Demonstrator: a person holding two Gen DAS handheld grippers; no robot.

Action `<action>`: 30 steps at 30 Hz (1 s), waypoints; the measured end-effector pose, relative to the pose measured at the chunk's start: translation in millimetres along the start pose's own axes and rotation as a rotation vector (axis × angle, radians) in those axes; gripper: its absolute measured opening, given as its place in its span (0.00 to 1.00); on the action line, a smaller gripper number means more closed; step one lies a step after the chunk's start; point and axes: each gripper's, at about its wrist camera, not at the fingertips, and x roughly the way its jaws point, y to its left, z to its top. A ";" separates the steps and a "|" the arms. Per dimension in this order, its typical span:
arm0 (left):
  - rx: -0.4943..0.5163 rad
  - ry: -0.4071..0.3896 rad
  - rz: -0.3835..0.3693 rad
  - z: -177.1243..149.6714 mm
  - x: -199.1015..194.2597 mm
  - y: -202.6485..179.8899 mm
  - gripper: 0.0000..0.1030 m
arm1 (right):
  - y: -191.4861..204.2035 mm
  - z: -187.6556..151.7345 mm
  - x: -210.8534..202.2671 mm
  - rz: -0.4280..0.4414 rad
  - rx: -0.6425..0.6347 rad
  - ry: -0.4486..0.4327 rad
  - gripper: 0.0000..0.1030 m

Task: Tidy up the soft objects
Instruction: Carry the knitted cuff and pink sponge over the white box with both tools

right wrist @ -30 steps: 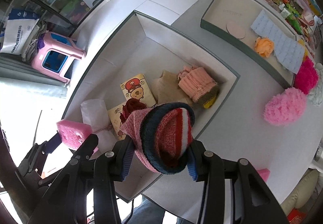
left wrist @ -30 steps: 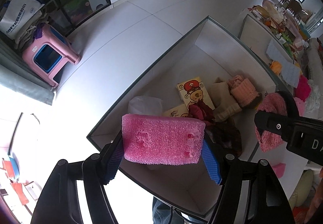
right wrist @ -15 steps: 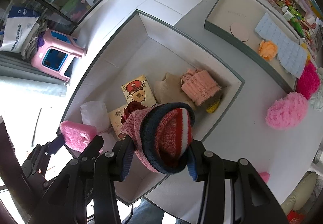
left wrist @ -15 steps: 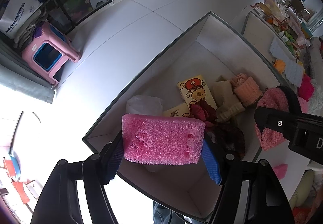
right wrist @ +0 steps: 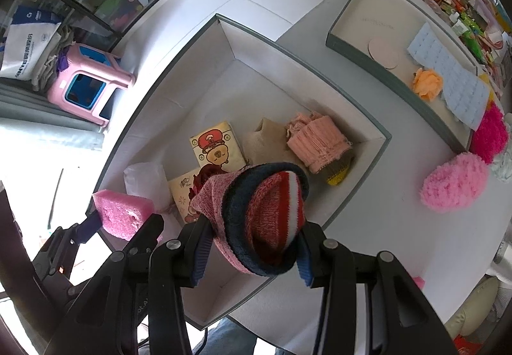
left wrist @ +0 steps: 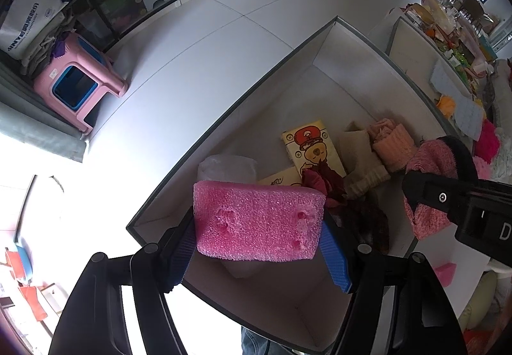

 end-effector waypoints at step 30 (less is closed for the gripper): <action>0.004 0.020 0.011 0.4 8.9 1.6 0.69 | 0.0 0.8 9.3 -0.014 0.002 0.017 0.47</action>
